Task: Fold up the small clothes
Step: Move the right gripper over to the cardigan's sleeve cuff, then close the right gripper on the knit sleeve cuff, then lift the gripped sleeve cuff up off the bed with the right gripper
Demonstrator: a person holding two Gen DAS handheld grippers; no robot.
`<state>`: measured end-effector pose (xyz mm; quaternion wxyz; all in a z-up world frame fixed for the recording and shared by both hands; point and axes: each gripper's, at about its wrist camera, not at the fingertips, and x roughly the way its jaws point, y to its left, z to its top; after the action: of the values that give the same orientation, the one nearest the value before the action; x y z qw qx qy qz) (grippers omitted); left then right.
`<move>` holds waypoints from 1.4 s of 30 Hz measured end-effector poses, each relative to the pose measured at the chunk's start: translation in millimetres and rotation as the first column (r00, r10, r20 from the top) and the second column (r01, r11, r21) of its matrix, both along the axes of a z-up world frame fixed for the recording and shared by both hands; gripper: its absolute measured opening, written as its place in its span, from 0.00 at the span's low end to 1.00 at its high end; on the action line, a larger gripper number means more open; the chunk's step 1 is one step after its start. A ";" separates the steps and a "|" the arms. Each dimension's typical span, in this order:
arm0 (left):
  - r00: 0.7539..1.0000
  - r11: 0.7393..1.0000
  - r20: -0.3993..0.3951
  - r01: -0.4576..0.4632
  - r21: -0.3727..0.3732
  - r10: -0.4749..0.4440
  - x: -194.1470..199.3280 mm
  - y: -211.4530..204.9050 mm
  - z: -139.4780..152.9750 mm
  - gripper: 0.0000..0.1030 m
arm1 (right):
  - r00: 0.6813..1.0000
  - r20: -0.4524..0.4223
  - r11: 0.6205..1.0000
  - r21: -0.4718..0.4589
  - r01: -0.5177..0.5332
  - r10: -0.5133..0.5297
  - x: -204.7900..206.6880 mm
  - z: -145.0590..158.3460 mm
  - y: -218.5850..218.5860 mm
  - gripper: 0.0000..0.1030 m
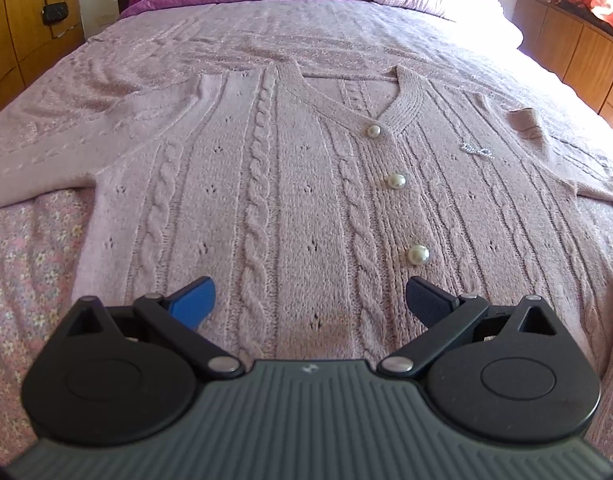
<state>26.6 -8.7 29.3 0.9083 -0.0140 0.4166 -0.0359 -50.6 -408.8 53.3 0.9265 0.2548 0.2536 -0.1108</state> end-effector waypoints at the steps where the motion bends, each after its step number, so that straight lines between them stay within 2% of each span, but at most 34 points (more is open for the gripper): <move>1: 1.000 1.000 -0.007 -0.003 0.001 0.003 1.5 -0.4 -2.0 1.00 | 1.000 0.006 0.999 0.011 0.031 -0.031 3.4 -0.6 -14.9 1.00; 5: 0.999 1.000 -0.035 -0.015 0.014 0.016 7.0 -2.6 -10.2 1.00 | 0.991 0.027 0.989 0.070 0.131 -0.133 16.1 -10.8 -71.2 1.00; 9: 0.999 0.998 -0.047 -0.008 0.057 0.011 8.5 -10.5 -17.5 1.00 | 0.964 0.023 0.956 0.143 0.258 -0.263 30.0 -26.4 -123.7 1.00; 13: 0.999 0.998 -0.038 -0.011 0.069 0.013 6.7 -11.8 -20.4 1.00 | 0.948 0.049 0.930 0.216 0.299 -0.316 41.9 -39.6 -161.2 1.00; 16: 0.999 0.998 -0.036 -0.006 0.070 0.009 5.8 -10.8 -20.7 1.00 | 0.919 0.081 0.897 0.263 0.355 -0.387 51.8 -46.3 -194.1 1.00; 18: 0.999 0.997 -0.034 -0.007 0.071 0.009 5.1 -10.8 -20.9 1.00 | 0.901 0.071 0.878 0.271 0.395 -0.428 61.2 -51.8 -214.5 0.89; 21: 0.999 0.997 -0.034 -0.012 0.082 0.015 5.8 -13.6 -21.5 1.00 | 0.898 0.053 0.877 0.250 0.411 -0.436 75.1 -60.1 -238.4 0.79; 25: 0.999 0.995 -0.033 -0.022 0.099 0.025 6.5 -17.3 -22.0 1.00 | 0.907 0.032 0.895 0.180 0.409 -0.421 93.8 -65.7 -253.9 0.72; 28: 0.999 0.995 -0.029 -0.025 0.098 0.028 5.9 -17.2 -22.2 1.00 | 0.903 0.028 0.895 0.152 0.419 -0.428 106.8 -69.7 -260.6 0.71; 29: 0.999 0.995 -0.026 -0.025 0.098 0.028 5.3 -17.3 -22.4 1.00 | 0.900 0.028 0.893 0.146 0.426 -0.435 108.9 -71.3 -262.3 0.66; 31: 0.999 0.995 -0.023 -0.029 0.099 0.031 4.7 -17.7 -22.5 1.00 | 0.891 0.013 0.886 0.121 0.448 -0.453 113.2 -74.1 -263.4 0.44; 32: 0.999 0.994 -0.023 -0.030 0.101 0.032 4.5 -18.0 -22.5 1.00 | 0.886 0.003 0.881 0.108 0.460 -0.463 113.1 -75.6 -263.8 0.21; 33: 0.999 0.994 -0.023 -0.030 0.103 0.033 4.5 -18.3 -22.3 1.00 | 0.881 -0.002 0.875 0.116 0.469 -0.472 113.1 -77.7 -266.9 0.09; 35: 0.999 0.994 -0.024 -0.030 0.105 0.032 4.6 -18.4 -22.3 1.00 | 0.880 0.031 0.871 0.166 0.463 -0.474 102.1 -78.0 -269.9 0.07; 37: 0.999 0.994 -0.025 -0.028 0.106 0.031 5.0 -18.2 -22.3 1.00 | 0.879 0.068 0.873 0.171 0.457 -0.473 92.4 -72.5 -269.5 0.07; 42: 0.999 0.994 -0.024 -0.027 0.105 0.030 4.8 -18.3 -21.8 1.00 | 0.873 0.176 0.886 0.193 0.422 -0.455 61.7 -38.5 -265.0 0.06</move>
<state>31.4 -27.0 7.5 0.9028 0.0272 0.4291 -0.0010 11.1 -673.8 14.8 0.8775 0.3843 0.0942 -0.2709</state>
